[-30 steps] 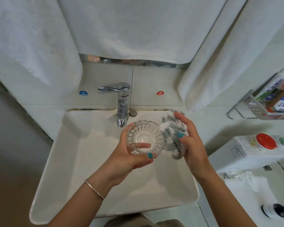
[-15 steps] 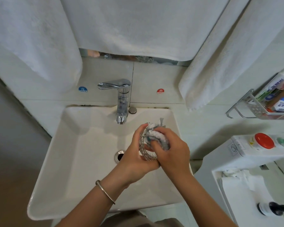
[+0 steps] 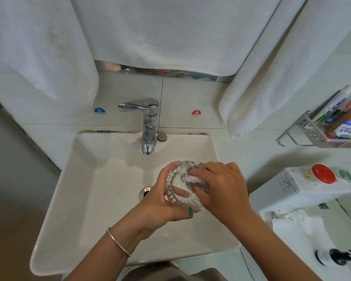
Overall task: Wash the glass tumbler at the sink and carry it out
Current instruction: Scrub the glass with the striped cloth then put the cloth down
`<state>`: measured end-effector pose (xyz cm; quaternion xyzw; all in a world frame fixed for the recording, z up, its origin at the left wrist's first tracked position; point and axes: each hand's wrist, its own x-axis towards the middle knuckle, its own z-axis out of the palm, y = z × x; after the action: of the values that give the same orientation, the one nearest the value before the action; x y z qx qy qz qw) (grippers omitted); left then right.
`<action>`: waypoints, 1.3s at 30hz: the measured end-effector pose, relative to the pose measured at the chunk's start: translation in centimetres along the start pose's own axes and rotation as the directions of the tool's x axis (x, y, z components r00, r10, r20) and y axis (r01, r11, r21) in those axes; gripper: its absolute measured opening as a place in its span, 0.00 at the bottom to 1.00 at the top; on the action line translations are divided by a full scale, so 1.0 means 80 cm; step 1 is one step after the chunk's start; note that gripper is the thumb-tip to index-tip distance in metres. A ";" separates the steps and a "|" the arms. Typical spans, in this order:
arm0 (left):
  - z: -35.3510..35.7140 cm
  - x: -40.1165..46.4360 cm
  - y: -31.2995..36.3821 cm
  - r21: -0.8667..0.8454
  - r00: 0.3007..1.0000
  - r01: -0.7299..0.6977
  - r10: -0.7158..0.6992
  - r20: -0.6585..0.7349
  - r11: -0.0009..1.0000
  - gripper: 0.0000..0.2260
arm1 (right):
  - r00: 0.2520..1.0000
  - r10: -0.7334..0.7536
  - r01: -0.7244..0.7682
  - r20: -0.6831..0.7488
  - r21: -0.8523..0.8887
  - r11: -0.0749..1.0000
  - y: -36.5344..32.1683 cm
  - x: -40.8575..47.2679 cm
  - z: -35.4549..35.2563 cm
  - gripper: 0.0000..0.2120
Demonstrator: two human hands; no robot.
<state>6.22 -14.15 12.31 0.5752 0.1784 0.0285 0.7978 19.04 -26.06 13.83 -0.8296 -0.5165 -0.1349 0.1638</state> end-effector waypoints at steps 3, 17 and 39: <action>0.001 0.002 0.009 0.045 0.999 -0.039 0.038 0.015 0.998 0.43 | 0.996 0.089 -0.082 -0.025 0.218 0.973 -0.027 0.004 0.012 0.13; -0.031 0.006 0.013 0.020 0.998 0.059 -0.059 -0.008 0.998 0.45 | 0.949 -0.182 0.126 0.258 0.222 0.967 -0.019 0.009 0.009 0.18; -0.020 0.025 -0.001 0.030 0.982 0.171 -0.167 -0.093 0.985 0.42 | 0.763 0.414 -0.554 0.497 0.832 0.022 0.018 0.000 0.019 0.23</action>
<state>7.55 -12.22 11.30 0.5710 0.2628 -0.0168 0.7775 20.42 -25.99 12.25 -0.6742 -0.1783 0.3228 0.6399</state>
